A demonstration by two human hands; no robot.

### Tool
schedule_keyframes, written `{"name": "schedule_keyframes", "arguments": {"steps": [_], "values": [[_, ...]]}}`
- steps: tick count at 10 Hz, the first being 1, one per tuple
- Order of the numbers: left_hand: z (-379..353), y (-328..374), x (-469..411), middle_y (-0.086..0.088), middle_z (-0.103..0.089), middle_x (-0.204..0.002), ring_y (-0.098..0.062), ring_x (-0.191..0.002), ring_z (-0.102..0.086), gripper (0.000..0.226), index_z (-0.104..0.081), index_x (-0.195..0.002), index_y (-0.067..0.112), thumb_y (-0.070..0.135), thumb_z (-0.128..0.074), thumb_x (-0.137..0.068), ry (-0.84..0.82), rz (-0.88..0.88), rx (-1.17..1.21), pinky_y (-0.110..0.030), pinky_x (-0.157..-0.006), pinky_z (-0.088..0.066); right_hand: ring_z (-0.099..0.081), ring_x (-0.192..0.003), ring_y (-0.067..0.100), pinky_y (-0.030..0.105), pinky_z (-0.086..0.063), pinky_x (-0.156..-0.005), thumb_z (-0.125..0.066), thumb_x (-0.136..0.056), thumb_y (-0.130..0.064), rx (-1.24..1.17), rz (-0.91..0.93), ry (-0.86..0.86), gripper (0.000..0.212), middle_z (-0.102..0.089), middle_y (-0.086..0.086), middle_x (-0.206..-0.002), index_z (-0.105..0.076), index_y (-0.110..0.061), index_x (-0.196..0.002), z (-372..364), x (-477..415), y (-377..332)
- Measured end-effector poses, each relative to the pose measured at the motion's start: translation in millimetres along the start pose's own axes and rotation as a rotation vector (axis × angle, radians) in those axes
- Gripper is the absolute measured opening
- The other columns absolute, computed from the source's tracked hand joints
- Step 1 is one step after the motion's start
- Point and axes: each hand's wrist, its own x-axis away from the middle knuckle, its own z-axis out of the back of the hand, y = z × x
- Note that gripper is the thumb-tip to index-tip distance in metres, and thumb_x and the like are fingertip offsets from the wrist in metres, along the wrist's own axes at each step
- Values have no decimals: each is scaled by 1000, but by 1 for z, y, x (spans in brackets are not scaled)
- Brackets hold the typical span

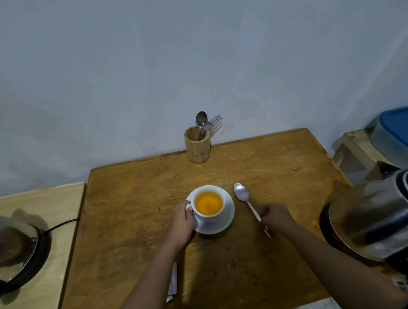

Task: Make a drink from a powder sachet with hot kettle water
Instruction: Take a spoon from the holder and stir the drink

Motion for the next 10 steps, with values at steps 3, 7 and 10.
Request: {"name": "schedule_keyframes", "arguments": {"steps": [3,7,10], "values": [[-7,6,6,-3,-50,-119,-11,-106,-46,30,-50,-124,15,22,-35,-98,114,-17,-25,-26,-89,-38,-55,-71,14,25,-45,-58,-58,-84,-9,186,14,23,14,-53,0,-82,-49,-17,-77,-20,7,-11],[-14,10,6,-11,-47,-137,-19,-121,-47,38,-46,-133,12,21,-35,-98,193,39,-7,-27,-95,-38,-44,-54,7,18,-32,-46,-58,-84,-10,249,55,-64,33,-46,-3,-62,-41,-18,-57,-6,-1,-18],[-1,-17,4,-13,-28,-154,-27,-143,-24,46,-31,-143,9,22,-31,-99,400,176,-98,-42,-116,-23,-51,-101,25,39,-48,-79,-45,-93,-22,236,197,242,19,-58,13,-109,-57,-10,-103,7,-29,8]]}}
